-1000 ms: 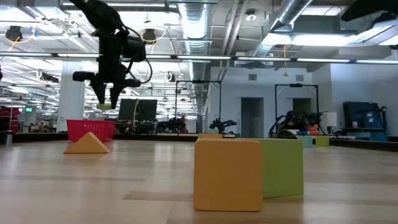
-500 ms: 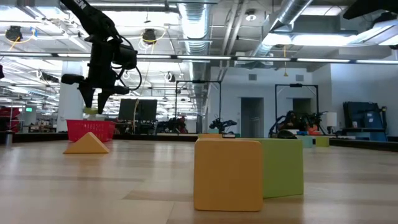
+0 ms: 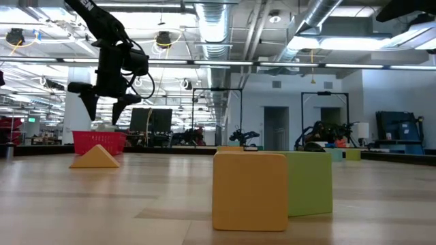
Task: Sort & place blocks by color
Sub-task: Put the blue block into the yellow bin
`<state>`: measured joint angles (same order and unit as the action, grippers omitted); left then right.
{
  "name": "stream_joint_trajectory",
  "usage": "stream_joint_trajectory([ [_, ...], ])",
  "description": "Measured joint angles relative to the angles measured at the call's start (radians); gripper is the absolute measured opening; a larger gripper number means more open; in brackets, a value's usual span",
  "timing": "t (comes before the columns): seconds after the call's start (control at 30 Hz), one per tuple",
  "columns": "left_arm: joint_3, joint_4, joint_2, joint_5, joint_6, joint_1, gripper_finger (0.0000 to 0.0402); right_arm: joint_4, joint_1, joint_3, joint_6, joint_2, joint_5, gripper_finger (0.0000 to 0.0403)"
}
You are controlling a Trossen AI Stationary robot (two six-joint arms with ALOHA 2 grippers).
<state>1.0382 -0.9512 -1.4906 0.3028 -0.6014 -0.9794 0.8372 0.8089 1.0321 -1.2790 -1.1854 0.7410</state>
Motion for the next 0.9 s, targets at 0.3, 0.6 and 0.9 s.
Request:
stream_joint_trajectory([
  [0.3, 0.000, 0.043, 0.000, -0.044, 0.037, 0.011, 0.0320, 0.000, 0.000, 0.000, 0.005, 0.000, -0.017, 0.0327],
  [0.6, 0.041, 0.253, 0.000, -0.237, 0.130, 0.112, 0.0322, 0.024, 0.000, 0.000, 0.006, 0.000, -0.037, 0.0327],
  [0.9, 0.046, 0.631, -0.021, -0.343, -0.015, 0.349, 0.0308, 0.029, -0.041, 0.000, -0.002, 0.000, -0.036, 0.0327],
])
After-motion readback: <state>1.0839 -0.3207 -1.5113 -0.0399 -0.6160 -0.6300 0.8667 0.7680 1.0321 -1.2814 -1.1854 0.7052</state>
